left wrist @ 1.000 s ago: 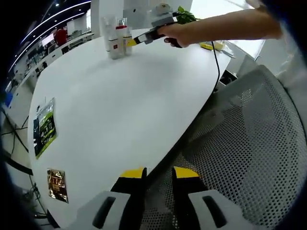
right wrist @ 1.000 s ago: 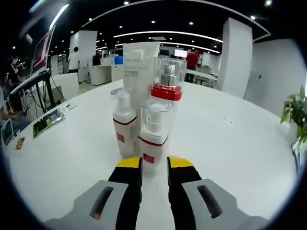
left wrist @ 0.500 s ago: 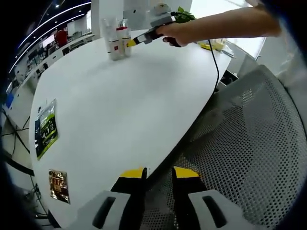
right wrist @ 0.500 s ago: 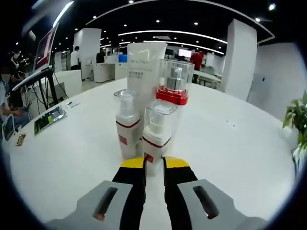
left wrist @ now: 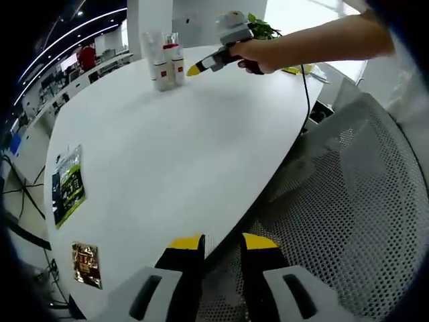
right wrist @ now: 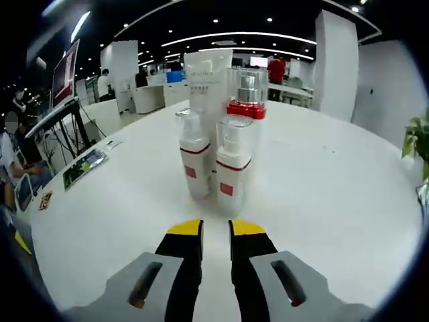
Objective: Arrange the skincare products in the storage area until every visible bottle or jar stands upright without overlapping.
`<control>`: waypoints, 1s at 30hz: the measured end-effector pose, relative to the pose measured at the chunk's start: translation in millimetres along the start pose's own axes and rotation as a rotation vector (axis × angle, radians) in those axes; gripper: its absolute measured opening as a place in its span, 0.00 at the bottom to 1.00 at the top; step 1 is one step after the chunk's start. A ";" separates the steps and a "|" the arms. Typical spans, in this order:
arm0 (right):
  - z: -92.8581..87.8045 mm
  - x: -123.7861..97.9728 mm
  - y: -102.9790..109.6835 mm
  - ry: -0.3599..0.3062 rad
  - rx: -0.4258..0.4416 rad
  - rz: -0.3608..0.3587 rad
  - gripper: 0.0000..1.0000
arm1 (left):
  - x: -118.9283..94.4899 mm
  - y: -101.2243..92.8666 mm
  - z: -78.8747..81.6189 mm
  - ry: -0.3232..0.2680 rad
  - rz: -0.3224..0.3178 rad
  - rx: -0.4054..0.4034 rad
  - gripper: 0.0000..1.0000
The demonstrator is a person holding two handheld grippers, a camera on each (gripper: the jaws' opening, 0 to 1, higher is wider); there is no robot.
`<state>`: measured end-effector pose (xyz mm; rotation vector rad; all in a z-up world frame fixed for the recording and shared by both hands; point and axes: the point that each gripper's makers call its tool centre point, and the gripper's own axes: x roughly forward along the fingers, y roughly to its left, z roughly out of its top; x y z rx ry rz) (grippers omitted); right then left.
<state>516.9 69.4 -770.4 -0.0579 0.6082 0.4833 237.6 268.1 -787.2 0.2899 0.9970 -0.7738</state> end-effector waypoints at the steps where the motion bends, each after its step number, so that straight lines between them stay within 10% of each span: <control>1: -4.0 -2.0 8.9 0.003 0.035 0.025 0.15 | 0.0 2.2 0.6 -0.003 0.011 0.008 0.22; 5: -4.3 -21.1 61.7 -0.003 0.043 0.181 0.00 | -3.4 11.2 12.1 -0.065 0.061 0.050 0.22; 17: 31.2 -62.4 183.7 -0.114 0.150 0.504 0.17 | -23.1 19.2 41.0 -0.227 0.153 0.191 0.21; 21: 31.8 -89.2 215.0 -0.135 -0.038 0.618 0.10 | -26.7 16.1 48.9 -0.270 0.156 0.259 0.08; 24: 40.1 -115.8 231.2 -0.197 -0.020 0.695 0.15 | -31.3 19.7 53.0 -0.268 0.212 0.395 0.04; 28: 45.0 -148.9 226.9 -0.222 0.060 0.735 0.18 | -73.1 14.4 108.9 -0.557 0.167 0.253 0.05; 30: 45.9 -165.9 220.4 -0.236 0.064 0.744 0.10 | -96.9 28.8 129.5 -0.689 0.152 0.055 0.06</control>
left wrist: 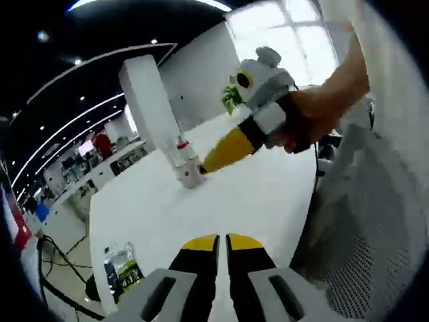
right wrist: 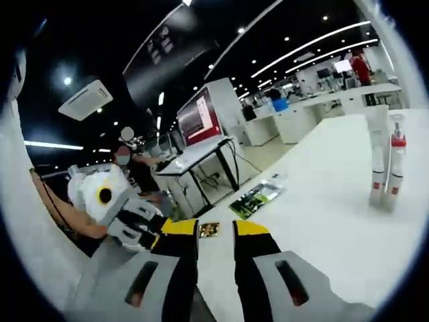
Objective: Arrange the skincare products in the storage area until every visible bottle or jar stands upright without overlapping.
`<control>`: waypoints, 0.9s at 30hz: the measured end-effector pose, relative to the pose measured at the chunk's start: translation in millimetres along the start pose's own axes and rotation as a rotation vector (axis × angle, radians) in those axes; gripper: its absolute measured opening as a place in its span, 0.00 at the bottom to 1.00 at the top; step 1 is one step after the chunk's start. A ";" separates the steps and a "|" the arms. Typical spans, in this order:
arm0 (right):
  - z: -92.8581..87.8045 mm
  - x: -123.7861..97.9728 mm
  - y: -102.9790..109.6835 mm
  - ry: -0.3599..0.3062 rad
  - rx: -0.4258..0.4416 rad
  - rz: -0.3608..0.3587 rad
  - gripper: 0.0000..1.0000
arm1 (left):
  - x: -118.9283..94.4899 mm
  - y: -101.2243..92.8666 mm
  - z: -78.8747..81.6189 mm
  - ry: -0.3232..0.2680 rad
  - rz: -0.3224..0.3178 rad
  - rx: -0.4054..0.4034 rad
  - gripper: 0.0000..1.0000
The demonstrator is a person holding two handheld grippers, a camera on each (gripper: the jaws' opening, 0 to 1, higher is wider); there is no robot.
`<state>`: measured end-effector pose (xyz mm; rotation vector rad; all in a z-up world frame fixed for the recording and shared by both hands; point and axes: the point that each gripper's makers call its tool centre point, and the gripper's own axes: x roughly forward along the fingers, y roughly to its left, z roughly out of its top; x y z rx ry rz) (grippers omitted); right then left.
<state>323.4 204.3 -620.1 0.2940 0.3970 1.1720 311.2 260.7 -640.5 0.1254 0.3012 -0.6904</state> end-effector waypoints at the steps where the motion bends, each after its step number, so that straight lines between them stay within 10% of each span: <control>1: 2.3 -5.8 0.4 -0.012 0.003 -0.002 0.06 | -0.9 4.6 8.5 -0.025 0.012 -0.109 0.09; 5: 6.0 -23.3 7.1 -0.057 0.096 0.024 0.09 | 2.2 11.5 38.2 -0.130 -0.018 -0.446 0.33; 9: -1.3 -27.3 17.4 -0.052 0.141 0.047 0.26 | 2.3 -2.6 59.7 -0.223 -0.084 -0.538 0.40; 16: -17.9 -25.6 26.5 -0.020 0.150 0.002 0.47 | -5.2 -6.9 99.1 -0.384 -0.116 -0.517 0.26; 22: -25.8 -28.3 23.2 0.064 -0.056 -0.085 0.47 | -7.8 -11.9 117.3 -0.476 -0.222 -0.591 0.18; 27: -42.9 -41.9 8.5 0.161 -0.177 -0.214 0.48 | 0.9 -8.4 98.2 -0.382 -0.218 -0.647 0.15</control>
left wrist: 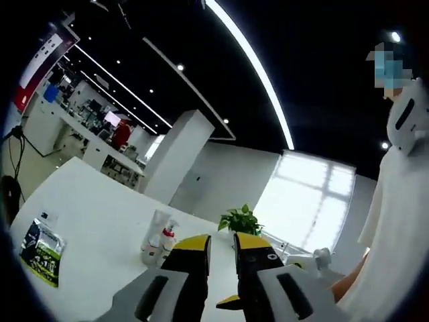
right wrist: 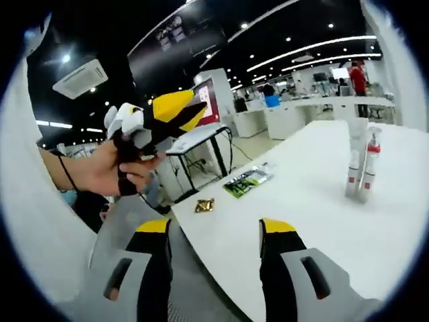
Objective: Arrange the skincare products in the storage area until every visible bottle or jar stands upright without overlapping.
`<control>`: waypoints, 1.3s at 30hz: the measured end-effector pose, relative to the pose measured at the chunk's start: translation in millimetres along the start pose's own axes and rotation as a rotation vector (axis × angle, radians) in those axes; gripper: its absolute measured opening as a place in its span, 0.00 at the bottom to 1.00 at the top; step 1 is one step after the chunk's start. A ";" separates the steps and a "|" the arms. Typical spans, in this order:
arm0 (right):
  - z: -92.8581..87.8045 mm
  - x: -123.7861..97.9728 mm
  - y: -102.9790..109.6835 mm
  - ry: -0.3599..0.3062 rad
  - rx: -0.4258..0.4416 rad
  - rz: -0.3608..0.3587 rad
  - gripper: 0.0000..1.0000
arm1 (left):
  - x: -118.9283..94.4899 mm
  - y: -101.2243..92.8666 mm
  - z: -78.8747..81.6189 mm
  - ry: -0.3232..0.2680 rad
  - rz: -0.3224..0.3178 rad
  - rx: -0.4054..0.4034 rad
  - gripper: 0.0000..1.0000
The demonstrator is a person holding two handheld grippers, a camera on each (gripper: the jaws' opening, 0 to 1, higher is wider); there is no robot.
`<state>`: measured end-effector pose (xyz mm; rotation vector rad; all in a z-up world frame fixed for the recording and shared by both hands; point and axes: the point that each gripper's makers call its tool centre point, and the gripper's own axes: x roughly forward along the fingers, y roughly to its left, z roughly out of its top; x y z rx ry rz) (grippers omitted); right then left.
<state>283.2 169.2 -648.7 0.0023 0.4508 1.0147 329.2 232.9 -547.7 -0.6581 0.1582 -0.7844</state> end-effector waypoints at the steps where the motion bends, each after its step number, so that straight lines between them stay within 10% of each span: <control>1: -5.8 -0.5 -3.6 0.018 -0.004 -0.027 0.47 | -0.4 3.1 -3.1 0.014 0.005 -0.027 0.17; 6: -17.0 -2.3 -27.1 0.032 -0.032 -0.159 0.47 | -6.9 29.6 -9.6 0.045 0.080 -0.079 0.28; 13: -12.1 -5.0 -43.7 -0.003 0.019 -0.220 0.45 | -13.7 65.5 -3.8 0.083 0.208 -0.106 0.64; 19: -7.5 -3.8 -40.4 -0.011 -0.027 -0.218 0.40 | -17.9 102.7 -2.9 0.091 0.305 -0.137 0.76; 26: -13.0 -0.2 -40.9 0.022 -0.048 -0.210 0.42 | -37.9 195.0 -21.0 0.388 0.589 0.081 0.85; 39: -22.2 0.9 -49.2 0.081 -0.093 -0.256 0.39 | -52.5 315.2 -48.6 0.734 0.825 0.180 1.00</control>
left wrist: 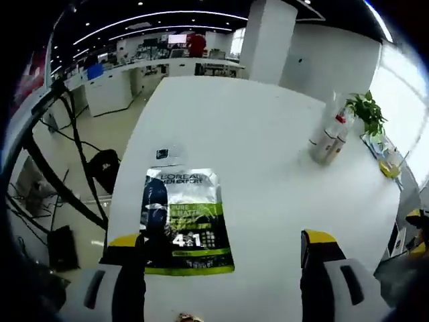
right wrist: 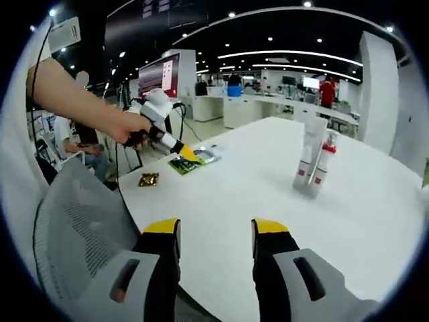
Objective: Arrange the skincare products in the storage area until every visible bottle or jar stands upright without overlapping.
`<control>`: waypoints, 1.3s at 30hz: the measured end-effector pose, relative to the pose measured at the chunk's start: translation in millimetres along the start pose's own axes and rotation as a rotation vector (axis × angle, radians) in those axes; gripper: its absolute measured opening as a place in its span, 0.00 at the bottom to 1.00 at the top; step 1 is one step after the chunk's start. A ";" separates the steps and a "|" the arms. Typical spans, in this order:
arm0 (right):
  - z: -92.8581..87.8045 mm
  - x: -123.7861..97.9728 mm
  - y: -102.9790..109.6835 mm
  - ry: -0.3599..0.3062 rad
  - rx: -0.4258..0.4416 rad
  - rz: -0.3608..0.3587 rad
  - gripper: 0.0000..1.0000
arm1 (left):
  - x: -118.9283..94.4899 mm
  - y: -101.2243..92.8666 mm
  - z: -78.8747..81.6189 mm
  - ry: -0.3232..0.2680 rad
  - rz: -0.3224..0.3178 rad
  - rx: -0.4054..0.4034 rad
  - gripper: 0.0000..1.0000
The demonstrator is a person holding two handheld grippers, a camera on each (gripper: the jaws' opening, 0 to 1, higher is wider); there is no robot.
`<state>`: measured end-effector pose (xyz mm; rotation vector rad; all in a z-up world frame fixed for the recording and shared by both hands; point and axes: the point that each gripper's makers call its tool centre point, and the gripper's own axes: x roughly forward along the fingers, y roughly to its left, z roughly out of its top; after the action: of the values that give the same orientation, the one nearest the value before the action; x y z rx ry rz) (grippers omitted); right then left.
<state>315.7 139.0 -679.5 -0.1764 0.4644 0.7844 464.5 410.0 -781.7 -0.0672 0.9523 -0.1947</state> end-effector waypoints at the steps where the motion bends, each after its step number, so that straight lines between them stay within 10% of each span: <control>1: -0.3 0.1 -0.3 0.001 -0.003 -0.002 0.39 | 4.2 3.8 0.4 0.009 0.004 0.004 1.00; 17: -9.0 3.2 -5.9 0.053 -0.024 -0.026 0.31 | 41.2 33.2 5.9 0.099 0.071 0.094 0.83; 39: -13.3 0.6 -9.8 0.064 -0.022 -0.029 0.25 | 30.1 -10.7 -11.2 0.046 0.048 0.143 0.52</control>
<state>318.6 128.3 -691.7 -0.2287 0.5131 0.7569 470.9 394.0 -810.9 0.0920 0.9819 -0.2200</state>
